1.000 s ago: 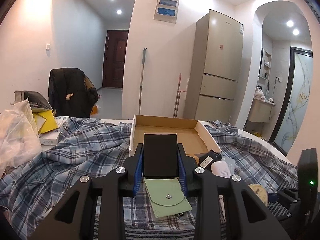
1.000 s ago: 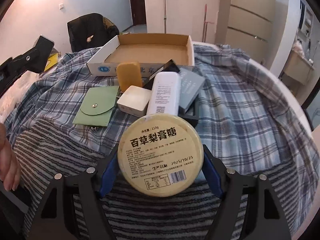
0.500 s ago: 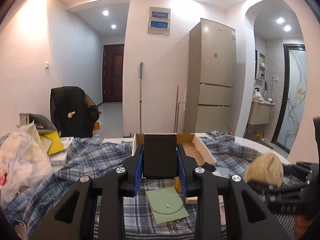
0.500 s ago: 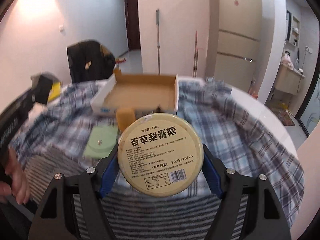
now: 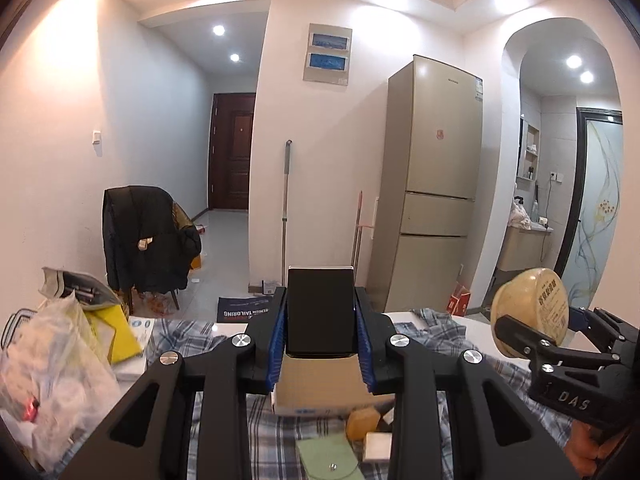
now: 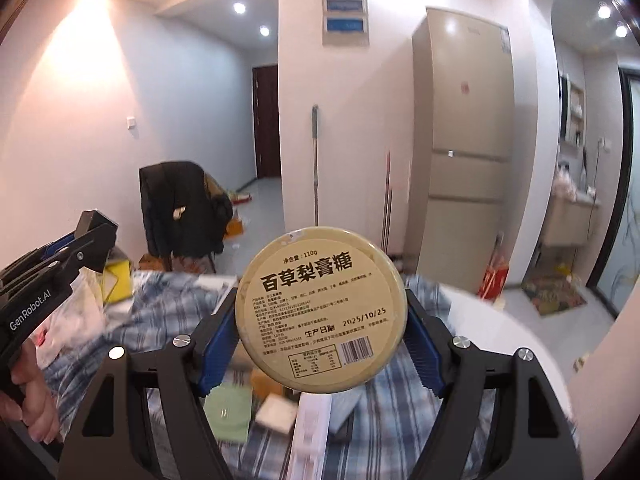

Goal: Organize rigid objects
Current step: 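Lower the black block into the box and open the left tool while the right tool carries the tin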

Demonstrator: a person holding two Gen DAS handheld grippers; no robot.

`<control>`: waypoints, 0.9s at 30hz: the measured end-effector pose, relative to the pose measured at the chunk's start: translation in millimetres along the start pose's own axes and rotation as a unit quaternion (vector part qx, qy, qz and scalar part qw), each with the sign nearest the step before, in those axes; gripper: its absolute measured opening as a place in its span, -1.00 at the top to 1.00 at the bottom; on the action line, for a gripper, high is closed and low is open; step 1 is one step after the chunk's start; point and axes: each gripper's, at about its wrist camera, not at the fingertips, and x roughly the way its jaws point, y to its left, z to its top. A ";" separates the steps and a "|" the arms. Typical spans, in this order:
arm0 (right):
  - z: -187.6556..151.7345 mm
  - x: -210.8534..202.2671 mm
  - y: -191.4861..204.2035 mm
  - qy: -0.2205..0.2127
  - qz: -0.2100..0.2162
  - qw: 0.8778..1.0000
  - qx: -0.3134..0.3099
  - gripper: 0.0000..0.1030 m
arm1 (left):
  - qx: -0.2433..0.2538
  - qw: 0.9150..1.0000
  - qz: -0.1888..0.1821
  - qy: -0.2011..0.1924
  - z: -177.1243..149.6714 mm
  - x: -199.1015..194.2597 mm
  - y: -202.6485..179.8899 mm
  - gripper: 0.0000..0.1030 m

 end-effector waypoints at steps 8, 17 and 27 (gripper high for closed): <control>40.9 42.7 -16.0 0.005 0.010 0.994 0.104 -0.44 | 0.002 1.000 -0.018 0.025 30.9 41.2 4.6 0.37; 33.5 110.1 -23.3 0.047 0.009 0.994 0.097 -0.43 | 0.009 0.991 -0.023 0.130 -17.7 138.1 12.5 0.37; -31.6 191.5 -39.5 0.175 0.028 0.980 0.096 -0.44 | -0.021 0.959 -0.059 0.276 -92.6 221.7 27.6 0.37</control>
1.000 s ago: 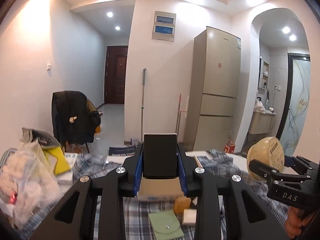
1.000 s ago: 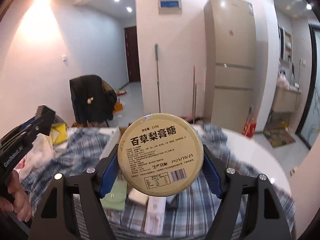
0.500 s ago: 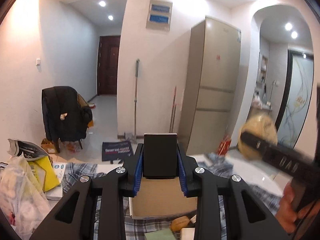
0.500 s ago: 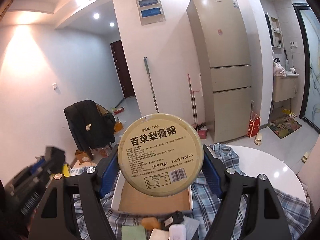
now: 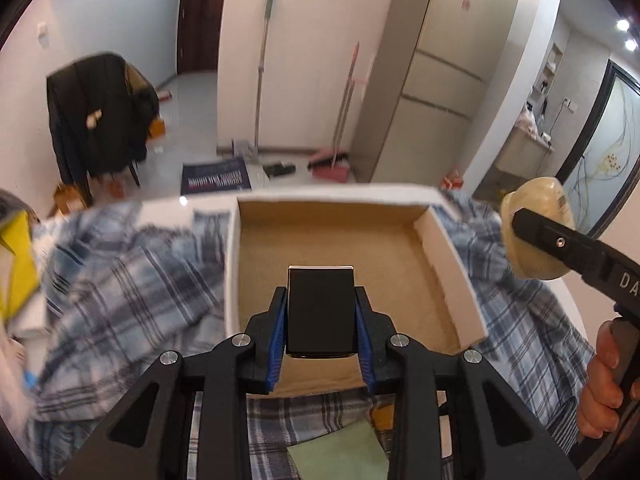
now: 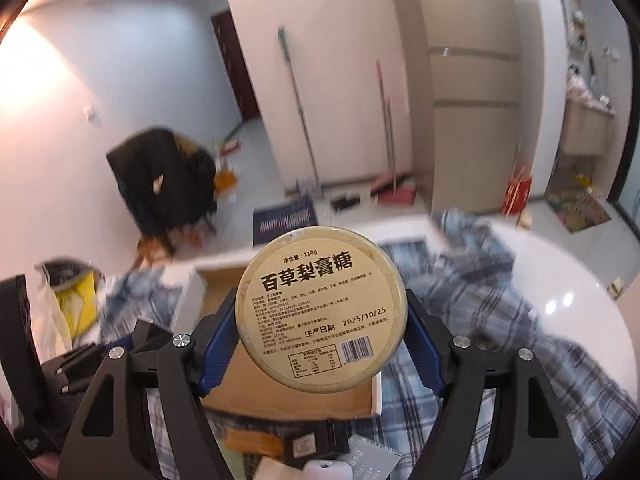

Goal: Organize rigid objects
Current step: 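Lower the black block into the box and open the left tool while the right tool carries the tin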

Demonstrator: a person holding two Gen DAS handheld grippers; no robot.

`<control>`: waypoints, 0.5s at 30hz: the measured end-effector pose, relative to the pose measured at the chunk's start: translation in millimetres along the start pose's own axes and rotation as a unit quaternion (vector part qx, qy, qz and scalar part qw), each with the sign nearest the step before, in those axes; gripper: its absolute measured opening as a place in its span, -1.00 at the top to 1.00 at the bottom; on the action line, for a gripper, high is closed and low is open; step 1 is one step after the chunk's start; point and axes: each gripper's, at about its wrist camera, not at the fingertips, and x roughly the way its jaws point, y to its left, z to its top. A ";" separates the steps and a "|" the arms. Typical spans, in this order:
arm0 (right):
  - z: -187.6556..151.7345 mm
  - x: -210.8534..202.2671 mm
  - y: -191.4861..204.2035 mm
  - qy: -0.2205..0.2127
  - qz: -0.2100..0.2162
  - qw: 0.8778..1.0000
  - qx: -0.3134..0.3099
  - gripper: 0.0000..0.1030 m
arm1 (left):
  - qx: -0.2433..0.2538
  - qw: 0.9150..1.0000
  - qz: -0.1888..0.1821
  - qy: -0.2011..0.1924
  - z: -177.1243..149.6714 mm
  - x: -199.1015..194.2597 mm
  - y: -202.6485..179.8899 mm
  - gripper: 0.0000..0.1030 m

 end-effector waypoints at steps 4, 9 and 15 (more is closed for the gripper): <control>-10.2 23.8 -10.7 0.039 0.001 0.999 0.003 -0.44 | 0.010 1.000 0.016 0.023 -6.6 18.8 -4.7 0.37; -15.1 39.9 -11.2 0.056 -0.012 0.998 0.001 -0.44 | 0.010 0.998 0.036 0.049 -13.9 38.5 -1.3 0.37; -22.8 54.2 -3.5 0.088 0.021 0.996 -0.011 -0.43 | 0.029 0.995 0.061 0.067 -18.6 56.5 -2.3 0.37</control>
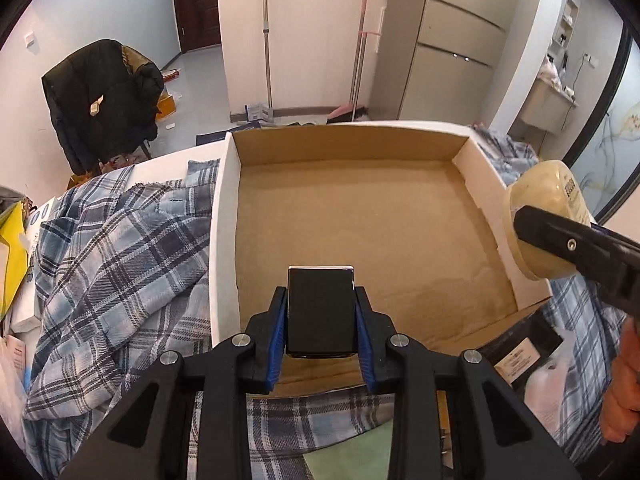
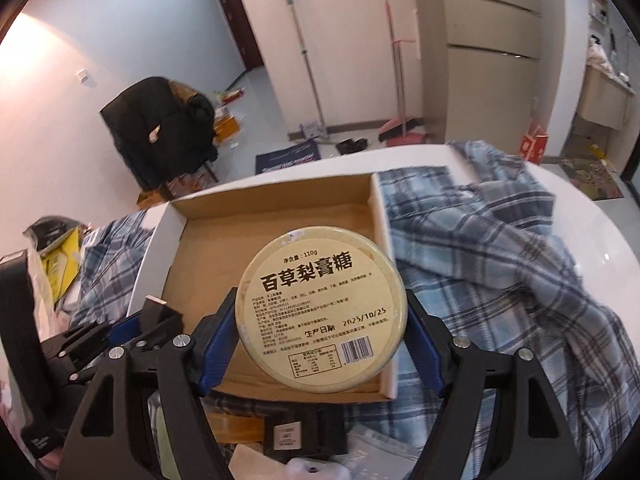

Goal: Organize rigid objects
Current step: 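Lower the black block into the box and open the left tool while the right tool carries the tin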

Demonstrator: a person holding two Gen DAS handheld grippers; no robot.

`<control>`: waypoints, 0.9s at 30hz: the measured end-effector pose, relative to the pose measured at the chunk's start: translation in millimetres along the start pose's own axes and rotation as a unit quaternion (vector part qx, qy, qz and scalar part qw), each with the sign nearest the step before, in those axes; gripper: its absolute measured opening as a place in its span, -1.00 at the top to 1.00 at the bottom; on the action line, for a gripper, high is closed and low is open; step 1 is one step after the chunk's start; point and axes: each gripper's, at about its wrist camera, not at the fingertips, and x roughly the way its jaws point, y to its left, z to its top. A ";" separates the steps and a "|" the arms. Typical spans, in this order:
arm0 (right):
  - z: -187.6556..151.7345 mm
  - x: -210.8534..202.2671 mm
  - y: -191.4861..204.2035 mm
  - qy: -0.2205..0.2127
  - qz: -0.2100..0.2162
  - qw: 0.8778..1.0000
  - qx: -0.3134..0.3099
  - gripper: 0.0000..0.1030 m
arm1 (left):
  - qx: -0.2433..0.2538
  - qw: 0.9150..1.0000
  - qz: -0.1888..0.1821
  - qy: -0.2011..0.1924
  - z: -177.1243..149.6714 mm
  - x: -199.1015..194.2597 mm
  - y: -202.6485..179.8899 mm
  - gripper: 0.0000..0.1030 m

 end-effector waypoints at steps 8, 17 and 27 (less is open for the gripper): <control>-7.5 16.3 6.9 0.026 0.004 1.000 -0.011 -0.43 | -0.010 0.999 -0.015 0.030 -1.6 14.1 6.4 0.37; -10.1 23.6 6.3 0.035 -0.008 0.999 -0.018 -0.43 | -0.007 1.000 0.009 0.024 -0.5 8.1 7.4 0.35; -12.3 37.5 4.5 0.054 -0.024 0.998 -0.028 -0.44 | -0.054 0.993 -0.017 -0.099 8.1 -44.3 20.9 -0.41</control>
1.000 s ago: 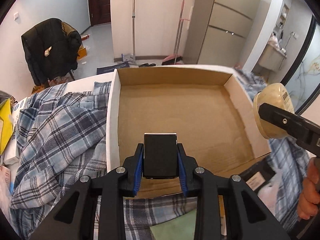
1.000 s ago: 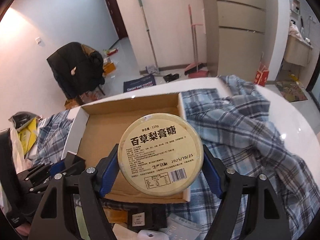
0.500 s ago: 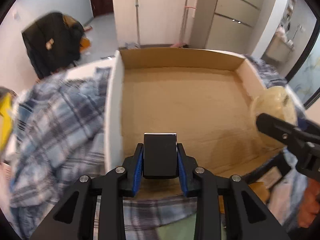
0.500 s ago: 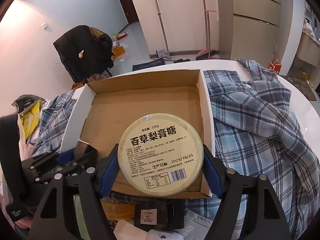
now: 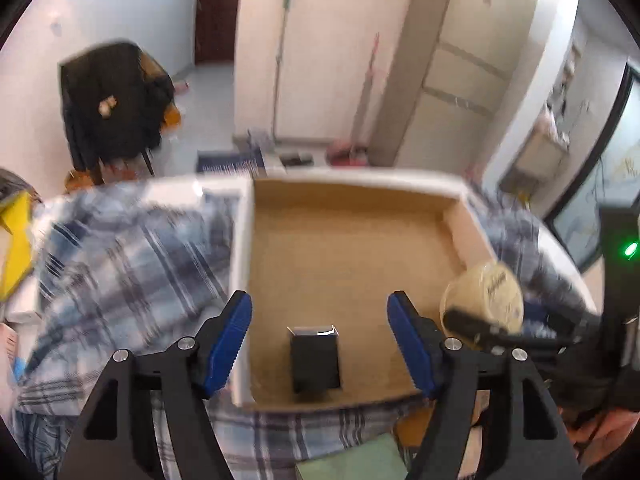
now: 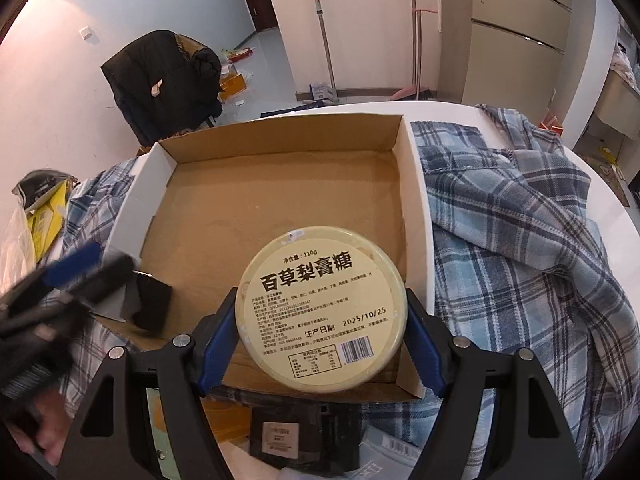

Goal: Organize rigid objects
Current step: 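Lower the black block into the box and open the left tool while the right tool carries the tin, then lower the cream tin into the box and open the right tool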

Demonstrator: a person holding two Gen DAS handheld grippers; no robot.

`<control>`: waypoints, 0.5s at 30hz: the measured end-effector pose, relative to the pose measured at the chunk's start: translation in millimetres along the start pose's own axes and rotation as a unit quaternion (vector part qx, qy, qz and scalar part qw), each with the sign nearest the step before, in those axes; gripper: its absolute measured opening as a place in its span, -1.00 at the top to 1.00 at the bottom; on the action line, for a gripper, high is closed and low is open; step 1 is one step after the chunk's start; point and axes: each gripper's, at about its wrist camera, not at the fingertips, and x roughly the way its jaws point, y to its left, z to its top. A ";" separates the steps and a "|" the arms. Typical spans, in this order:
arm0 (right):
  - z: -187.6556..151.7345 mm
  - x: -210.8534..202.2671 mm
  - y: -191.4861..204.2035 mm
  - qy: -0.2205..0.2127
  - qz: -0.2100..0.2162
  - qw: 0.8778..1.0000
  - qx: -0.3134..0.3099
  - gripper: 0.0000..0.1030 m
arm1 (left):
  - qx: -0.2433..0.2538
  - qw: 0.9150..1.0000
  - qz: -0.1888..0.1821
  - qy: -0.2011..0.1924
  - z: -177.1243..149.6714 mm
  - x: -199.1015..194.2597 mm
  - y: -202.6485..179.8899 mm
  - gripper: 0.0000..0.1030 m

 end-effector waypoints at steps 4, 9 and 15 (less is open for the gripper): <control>-0.9 1.5 3.4 0.001 -0.004 1.000 -0.012 -0.44 | -0.002 0.994 0.011 -0.108 5.8 -37.6 -3.4 -0.71; 2.5 -6.9 2.2 0.003 -0.014 1.000 -0.007 -0.44 | 0.010 0.987 0.013 -0.160 15.4 -69.7 -12.1 -0.72; 5.8 -42.3 7.0 -0.061 -0.012 0.998 -0.016 -0.92 | 0.037 0.977 0.035 -0.209 18.1 -116.3 -27.8 -0.72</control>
